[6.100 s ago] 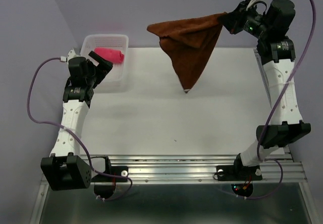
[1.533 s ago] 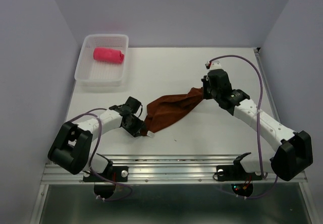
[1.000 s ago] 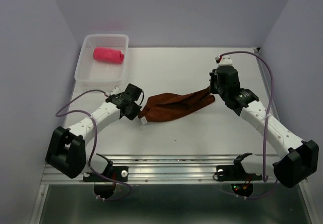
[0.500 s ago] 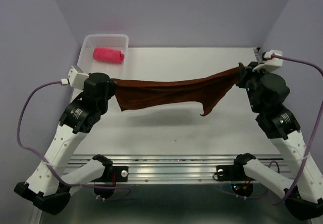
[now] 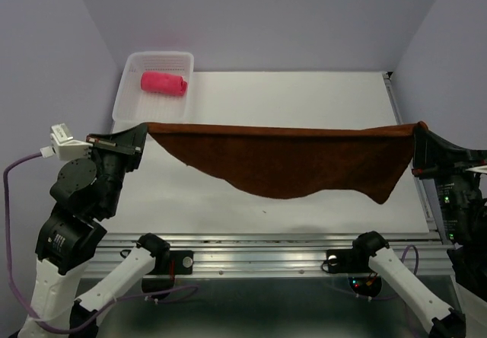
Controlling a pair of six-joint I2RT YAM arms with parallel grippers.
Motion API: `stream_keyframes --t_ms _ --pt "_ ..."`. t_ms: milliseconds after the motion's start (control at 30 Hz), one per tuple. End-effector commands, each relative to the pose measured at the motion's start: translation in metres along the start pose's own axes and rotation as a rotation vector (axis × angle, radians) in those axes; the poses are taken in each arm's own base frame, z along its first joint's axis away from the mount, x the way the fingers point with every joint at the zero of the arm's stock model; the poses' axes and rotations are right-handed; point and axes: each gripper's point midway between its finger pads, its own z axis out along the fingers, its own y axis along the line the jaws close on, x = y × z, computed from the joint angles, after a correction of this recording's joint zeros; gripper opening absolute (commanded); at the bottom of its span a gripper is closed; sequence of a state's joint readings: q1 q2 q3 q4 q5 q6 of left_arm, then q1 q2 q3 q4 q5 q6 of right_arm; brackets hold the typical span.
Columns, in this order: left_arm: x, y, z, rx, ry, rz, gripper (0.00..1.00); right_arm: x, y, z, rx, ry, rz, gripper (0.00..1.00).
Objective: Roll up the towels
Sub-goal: Flatten the towel, then fold the towel
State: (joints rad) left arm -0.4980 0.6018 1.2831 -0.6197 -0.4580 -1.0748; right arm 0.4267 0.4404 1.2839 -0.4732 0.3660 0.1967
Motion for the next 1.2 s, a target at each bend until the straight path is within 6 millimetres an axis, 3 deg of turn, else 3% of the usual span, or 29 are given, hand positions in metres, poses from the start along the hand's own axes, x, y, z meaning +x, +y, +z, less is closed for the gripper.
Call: stream_keyframes --t_ms 0,133,233,367,400,467,500,567,600,633,700,733,767,800,833,900,933,1000,1167 --pt "0.028 0.01 0.028 -0.037 0.059 0.069 0.0 0.007 -0.023 -0.005 0.122 0.02 0.002 0.01" --pt "0.052 0.029 0.053 -0.112 0.091 0.099 0.0 0.039 -0.053 0.009 0.312 0.07 -0.026 0.01" --pt "0.074 0.052 0.081 -0.203 0.109 0.142 0.0 0.087 -0.074 0.024 0.465 0.159 -0.072 0.01" --pt "0.108 0.099 0.127 -0.37 0.124 0.227 0.0 0.179 -0.094 0.057 0.622 0.357 -0.228 0.01" --pt "0.122 0.12 0.149 -0.427 0.15 0.267 0.0 0.198 -0.096 0.065 0.621 0.384 -0.243 0.01" --pt "0.144 0.143 0.171 -0.473 0.227 0.28 0.0 0.226 -0.107 0.079 0.621 0.437 -0.267 0.01" --pt "0.155 0.167 0.194 -0.531 0.245 0.297 0.0 0.252 -0.125 0.096 0.601 0.486 -0.245 0.01" --pt "0.168 0.185 0.214 -0.578 0.282 0.322 0.0 0.281 -0.146 0.112 0.563 0.542 -0.193 0.01" --pt "0.174 0.191 0.224 -0.593 0.299 0.334 0.0 0.306 -0.157 0.127 0.539 0.573 -0.177 0.01" --pt "0.183 0.196 0.245 -0.614 0.308 0.35 0.0 0.314 -0.17 0.137 0.531 0.587 -0.144 0.01" --pt "0.191 0.2 0.265 -0.626 0.316 0.37 0.0 0.332 -0.178 0.157 0.508 0.612 -0.148 0.01" --pt "0.196 0.202 0.283 -0.645 0.311 0.383 0.0 0.362 -0.192 0.16 0.51 0.695 -0.165 0.01" --pt "0.196 0.203 0.291 -0.657 0.301 0.392 0.0 0.353 -0.196 0.184 0.496 0.653 -0.172 0.01" --pt "0.199 0.205 0.305 -0.67 0.293 0.403 0.0 0.359 -0.199 0.193 0.489 0.66 -0.191 0.01" --pt "0.196 0.204 0.313 -0.678 0.275 0.409 0.0 0.38 -0.213 0.196 0.499 0.71 -0.199 0.01" --pt "0.193 0.207 0.327 -0.689 0.261 0.411 0.0 0.372 -0.225 0.221 0.498 0.675 -0.207 0.01" --pt "0.195 0.206 0.338 -0.683 0.259 0.416 0.0 0.388 -0.232 0.225 0.476 0.711 -0.209 0.01" --pt "0.195 0.206 0.353 -0.675 0.259 0.431 0.0 0.376 -0.238 0.247 0.449 0.68 -0.222 0.01" --pt "0.194 0.2 0.368 -0.671 0.244 0.461 0.0 0.372 -0.243 0.275 0.354 0.664 -0.287 0.01"
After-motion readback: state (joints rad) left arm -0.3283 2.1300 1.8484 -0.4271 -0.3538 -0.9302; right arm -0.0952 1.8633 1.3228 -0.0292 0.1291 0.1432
